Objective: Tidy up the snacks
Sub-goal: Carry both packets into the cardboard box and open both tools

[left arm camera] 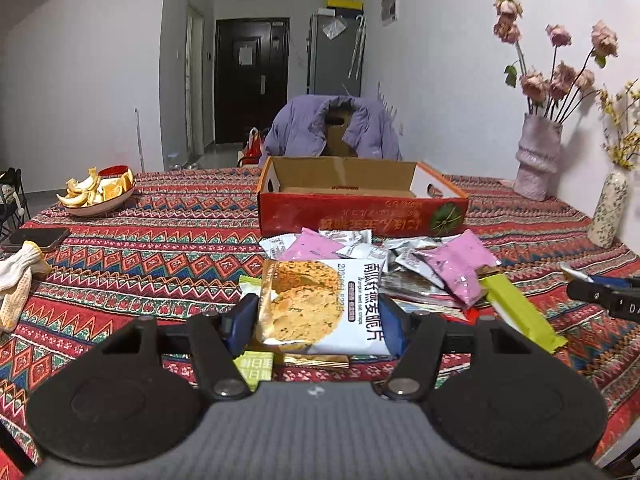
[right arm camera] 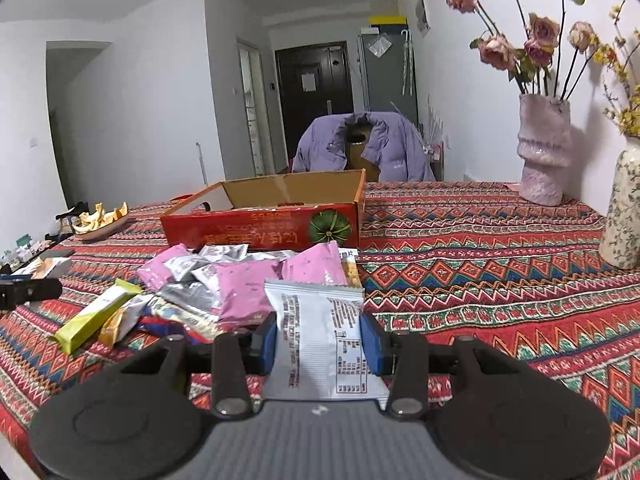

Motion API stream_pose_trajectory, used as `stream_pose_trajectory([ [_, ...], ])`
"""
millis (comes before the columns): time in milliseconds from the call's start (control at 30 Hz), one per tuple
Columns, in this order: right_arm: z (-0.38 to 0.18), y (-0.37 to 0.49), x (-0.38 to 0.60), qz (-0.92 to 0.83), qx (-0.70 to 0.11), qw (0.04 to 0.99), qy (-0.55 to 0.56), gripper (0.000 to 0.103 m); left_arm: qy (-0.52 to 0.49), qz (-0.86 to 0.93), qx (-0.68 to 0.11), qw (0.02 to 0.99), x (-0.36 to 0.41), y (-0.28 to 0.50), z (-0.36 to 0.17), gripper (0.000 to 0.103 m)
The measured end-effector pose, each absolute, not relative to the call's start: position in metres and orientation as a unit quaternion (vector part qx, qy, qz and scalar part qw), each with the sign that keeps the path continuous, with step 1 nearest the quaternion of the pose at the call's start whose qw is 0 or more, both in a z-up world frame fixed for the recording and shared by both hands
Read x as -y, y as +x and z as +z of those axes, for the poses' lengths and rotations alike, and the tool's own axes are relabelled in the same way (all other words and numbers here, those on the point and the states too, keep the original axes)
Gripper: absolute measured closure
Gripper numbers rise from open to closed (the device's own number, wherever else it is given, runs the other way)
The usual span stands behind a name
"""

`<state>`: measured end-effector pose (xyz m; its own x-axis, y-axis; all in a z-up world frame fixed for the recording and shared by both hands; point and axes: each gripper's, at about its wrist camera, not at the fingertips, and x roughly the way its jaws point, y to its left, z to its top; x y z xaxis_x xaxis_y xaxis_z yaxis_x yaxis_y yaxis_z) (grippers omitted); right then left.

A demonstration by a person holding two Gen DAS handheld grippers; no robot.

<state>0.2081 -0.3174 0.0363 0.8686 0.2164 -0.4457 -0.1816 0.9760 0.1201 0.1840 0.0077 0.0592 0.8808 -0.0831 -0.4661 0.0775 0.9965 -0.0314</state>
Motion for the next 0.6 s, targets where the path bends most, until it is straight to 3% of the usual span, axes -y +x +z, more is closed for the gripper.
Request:
stream_pose_trajectory([
  [300,0.072,0.228,0.314,0.129,-0.222,0.966,0.031,0.062,0.018,-0.097,-0.214,0.972,-0.007,0.211,0.101,0.040],
  [600,0.133,0.372,0.304,0.156,-0.237,0.958,0.026,0.061,0.020,-0.107,-0.257,0.960,-0.020,0.384,0.143,0.039],
])
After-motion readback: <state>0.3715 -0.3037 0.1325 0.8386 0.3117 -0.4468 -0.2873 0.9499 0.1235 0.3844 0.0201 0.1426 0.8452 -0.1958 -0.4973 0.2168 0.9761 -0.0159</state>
